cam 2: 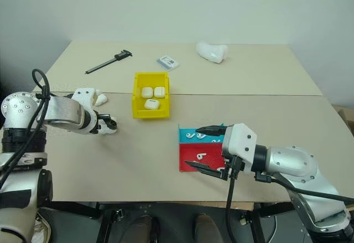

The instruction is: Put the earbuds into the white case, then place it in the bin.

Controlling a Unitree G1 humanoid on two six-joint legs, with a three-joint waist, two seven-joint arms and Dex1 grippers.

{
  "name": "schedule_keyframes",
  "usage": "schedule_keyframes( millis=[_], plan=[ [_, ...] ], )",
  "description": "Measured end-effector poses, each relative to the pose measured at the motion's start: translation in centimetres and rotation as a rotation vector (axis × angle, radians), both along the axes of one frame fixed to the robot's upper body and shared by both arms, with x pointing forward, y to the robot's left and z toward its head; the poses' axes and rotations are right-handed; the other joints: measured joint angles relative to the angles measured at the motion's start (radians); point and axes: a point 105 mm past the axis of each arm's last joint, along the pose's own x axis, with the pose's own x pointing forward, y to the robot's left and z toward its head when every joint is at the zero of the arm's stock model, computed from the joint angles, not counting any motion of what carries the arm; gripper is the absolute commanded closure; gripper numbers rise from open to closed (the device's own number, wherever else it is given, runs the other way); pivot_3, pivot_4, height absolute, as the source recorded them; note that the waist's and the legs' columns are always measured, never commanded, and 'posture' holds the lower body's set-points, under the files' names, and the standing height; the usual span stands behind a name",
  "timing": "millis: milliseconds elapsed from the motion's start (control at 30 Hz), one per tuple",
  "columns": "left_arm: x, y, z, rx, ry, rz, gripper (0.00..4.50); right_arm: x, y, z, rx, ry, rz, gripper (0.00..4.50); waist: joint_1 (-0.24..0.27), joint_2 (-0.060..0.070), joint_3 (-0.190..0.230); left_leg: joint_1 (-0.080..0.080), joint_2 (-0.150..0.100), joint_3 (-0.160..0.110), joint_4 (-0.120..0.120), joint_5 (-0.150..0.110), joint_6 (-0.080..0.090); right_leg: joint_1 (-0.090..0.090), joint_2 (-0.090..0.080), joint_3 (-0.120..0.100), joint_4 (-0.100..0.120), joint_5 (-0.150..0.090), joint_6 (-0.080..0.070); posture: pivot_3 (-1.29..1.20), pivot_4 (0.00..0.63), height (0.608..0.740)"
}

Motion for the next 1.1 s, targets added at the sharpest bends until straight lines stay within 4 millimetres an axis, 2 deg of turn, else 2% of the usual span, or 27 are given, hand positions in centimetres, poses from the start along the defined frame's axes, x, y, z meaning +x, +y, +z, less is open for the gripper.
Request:
schedule_keyframes(
  millis=[200,400,900,1100],
  plan=[
    [-0.5,-0.4,-1.1,-0.01,0.035,0.054,0.05,0.1,-0.3,0.3,-0.005,0.001,-0.004,0.0,0.001,0.0,0.0,0.0,-0.001,0.0,0.0,0.0,-0.001,0.0,0.0,0.0,0.0,0.0,0.0,0.0,0.15,0.74],
    [-0.5,-0.2,-1.1,-0.013,0.035,0.089,0.05,0.2,-0.4,0.3,-0.011,0.0,-0.007,0.0,0.003,0.0,0.0,0.0,-0.002,0.0,0.0,0.001,-0.001,0.0,0.0,0.0,0.0,0.0,0.0,0.0,0.15,0.74],
    [1.0,-0.6,-1.4,0.036,-0.002,0.025,0.05,0.4,-0.7,0.1,-0.025,0.014,-0.01,0.0,0.014,0.0,0.0,-0.001,-0.002,0.003,-0.001,0.001,-0.001,0.001,0.0,-0.002,-0.002,0.0,0.0,0.0,0.15,0.74],
    [1.4,-0.7,-2.3,0.046,0.019,0.002,0.05,0.4,-0.8,0.2,-0.026,0.013,-0.009,0.0,0.014,0.0,0.0,-0.001,-0.002,0.003,-0.001,0.001,-0.002,0.001,0.0,-0.002,-0.002,0.0,0.0,0.0,0.15,0.74]
  ],
)
